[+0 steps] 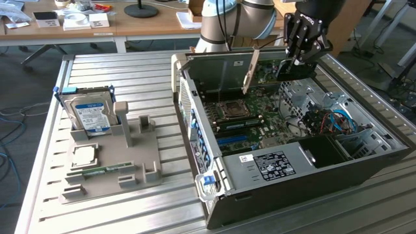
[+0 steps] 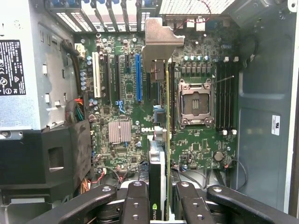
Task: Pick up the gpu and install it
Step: 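Insert the gpu into the slot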
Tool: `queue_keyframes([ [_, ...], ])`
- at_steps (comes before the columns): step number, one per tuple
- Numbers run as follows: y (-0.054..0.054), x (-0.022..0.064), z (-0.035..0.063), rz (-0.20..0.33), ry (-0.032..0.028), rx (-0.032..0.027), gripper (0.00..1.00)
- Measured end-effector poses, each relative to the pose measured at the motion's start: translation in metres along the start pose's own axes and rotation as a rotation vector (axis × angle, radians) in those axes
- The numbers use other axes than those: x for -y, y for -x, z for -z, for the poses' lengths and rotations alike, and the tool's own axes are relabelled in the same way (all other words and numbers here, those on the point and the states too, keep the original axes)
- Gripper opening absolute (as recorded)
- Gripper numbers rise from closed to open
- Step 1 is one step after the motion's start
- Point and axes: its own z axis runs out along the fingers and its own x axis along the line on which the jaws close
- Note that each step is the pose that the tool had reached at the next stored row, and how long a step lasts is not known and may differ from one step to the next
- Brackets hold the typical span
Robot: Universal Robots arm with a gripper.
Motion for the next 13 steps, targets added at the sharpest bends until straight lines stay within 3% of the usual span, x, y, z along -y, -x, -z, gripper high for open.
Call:
queue_keyframes([
  [13, -0.0002, -0.0044, 0.0002, 0.000, 0.0000, 0.0002, 0.27],
])
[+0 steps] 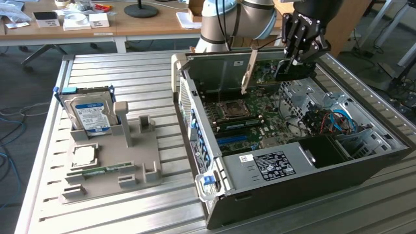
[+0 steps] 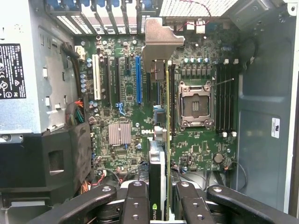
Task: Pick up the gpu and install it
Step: 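Insert the gpu into the slot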
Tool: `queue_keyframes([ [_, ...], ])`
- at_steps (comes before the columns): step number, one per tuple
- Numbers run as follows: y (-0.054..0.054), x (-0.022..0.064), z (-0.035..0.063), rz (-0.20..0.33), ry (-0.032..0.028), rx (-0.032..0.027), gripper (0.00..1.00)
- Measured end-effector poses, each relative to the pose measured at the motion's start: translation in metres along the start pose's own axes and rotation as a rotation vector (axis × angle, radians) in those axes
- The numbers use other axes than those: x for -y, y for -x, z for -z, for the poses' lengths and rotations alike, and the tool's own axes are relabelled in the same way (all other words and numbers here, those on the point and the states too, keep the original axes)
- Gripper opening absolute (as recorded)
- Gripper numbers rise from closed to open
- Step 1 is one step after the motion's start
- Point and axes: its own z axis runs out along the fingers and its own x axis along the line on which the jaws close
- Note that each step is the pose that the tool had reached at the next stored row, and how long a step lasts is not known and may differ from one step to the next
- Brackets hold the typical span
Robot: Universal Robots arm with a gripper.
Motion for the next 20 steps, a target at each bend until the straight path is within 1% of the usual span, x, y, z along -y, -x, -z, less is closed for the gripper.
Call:
queue_keyframes([
  [5, -0.0001, -0.0004, -0.0028, 0.000, 0.0000, 0.0000, 0.27],
  [20, -0.0003, -0.0005, -0.0044, 0.000, 0.0000, 0.0000, 0.27],
])
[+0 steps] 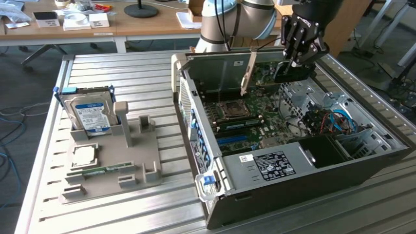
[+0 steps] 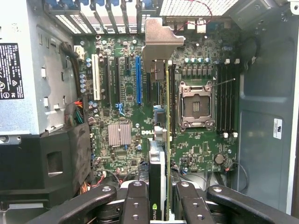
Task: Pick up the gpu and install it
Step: 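Insert the gpu into the slot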
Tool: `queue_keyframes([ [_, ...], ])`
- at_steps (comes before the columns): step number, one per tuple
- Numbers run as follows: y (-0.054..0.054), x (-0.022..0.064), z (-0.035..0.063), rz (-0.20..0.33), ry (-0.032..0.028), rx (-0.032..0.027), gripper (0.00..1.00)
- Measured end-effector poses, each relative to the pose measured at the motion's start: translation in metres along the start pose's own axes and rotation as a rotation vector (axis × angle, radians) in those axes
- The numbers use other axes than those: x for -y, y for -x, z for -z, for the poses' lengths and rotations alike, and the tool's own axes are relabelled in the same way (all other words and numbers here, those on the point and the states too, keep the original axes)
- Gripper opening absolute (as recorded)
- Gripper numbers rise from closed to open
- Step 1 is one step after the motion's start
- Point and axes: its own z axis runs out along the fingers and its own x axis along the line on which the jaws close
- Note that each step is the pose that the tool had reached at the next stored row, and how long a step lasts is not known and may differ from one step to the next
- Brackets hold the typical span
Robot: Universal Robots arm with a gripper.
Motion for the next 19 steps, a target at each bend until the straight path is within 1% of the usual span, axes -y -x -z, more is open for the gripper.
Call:
queue_keyframes([
  [19, -0.0001, -0.0007, -0.0018, 0.000, 0.0000, -0.0001, 0.27],
])
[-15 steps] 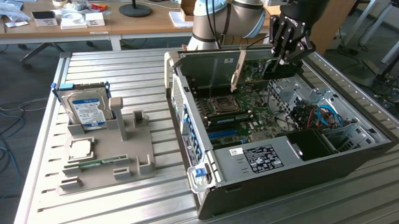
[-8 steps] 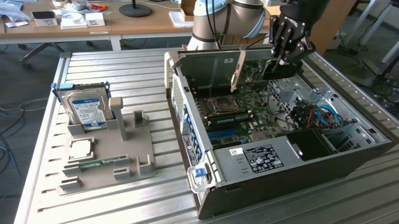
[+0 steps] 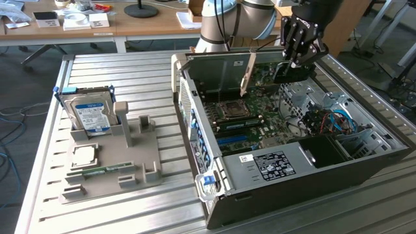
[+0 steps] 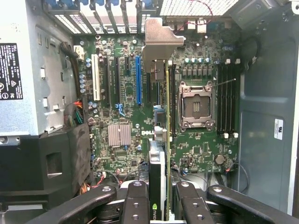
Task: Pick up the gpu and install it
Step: 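Insert the gpu into the slot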
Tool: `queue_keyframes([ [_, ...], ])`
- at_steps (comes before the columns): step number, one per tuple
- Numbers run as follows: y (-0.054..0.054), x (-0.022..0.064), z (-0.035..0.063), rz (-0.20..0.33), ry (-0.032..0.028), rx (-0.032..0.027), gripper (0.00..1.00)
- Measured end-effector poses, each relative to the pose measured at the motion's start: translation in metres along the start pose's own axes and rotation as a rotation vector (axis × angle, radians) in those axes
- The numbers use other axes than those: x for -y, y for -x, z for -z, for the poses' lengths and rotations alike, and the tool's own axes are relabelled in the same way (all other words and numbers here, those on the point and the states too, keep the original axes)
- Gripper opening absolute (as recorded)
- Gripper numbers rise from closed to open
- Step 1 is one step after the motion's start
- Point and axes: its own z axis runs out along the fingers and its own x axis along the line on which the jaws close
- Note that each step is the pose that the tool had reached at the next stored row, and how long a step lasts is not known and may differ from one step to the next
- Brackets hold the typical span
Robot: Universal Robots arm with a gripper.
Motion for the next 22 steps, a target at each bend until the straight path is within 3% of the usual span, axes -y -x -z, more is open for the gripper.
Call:
queue_keyframes([
  [9, -0.002, 0.0000, -0.0009, 0.000, -0.0001, 0.0004, 0.27],
  [16, -0.005, -0.0009, -0.0072, 0.000, -0.0001, 0.0002, 0.27],
  [22, -0.007, -0.0072, -0.0147, -0.002, 0.0004, 0.0000, 0.27],
])
